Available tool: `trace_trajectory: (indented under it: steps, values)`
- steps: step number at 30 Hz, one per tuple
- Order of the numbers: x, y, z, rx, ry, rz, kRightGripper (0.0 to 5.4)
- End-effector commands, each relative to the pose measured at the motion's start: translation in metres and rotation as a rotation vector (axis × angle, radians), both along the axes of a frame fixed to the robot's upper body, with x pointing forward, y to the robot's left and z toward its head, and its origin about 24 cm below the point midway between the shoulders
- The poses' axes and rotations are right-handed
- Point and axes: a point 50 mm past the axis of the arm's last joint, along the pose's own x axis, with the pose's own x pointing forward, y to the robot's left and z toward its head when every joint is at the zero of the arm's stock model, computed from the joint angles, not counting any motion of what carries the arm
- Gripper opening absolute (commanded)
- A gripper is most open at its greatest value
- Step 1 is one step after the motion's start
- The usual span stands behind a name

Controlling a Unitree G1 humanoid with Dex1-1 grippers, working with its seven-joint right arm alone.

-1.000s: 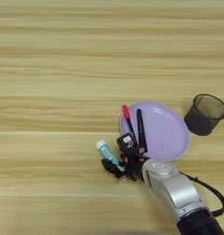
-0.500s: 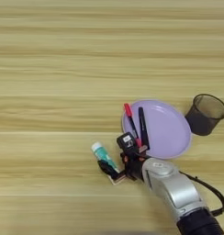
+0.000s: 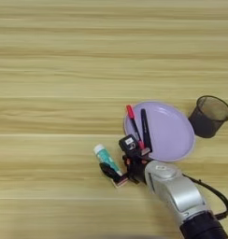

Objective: Move the objects on the table

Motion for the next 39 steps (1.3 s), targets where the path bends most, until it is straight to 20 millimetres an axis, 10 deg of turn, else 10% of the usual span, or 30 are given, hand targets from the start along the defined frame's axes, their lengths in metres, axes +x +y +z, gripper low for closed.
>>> trace_trajectory:
  steps: [1,39]
  values:
    - [0.015,0.004,0.02,0.014,-0.107,0.011,5.36]
    - [0.009,0.014,0.032,0.069,-0.165,0.107,5.36]
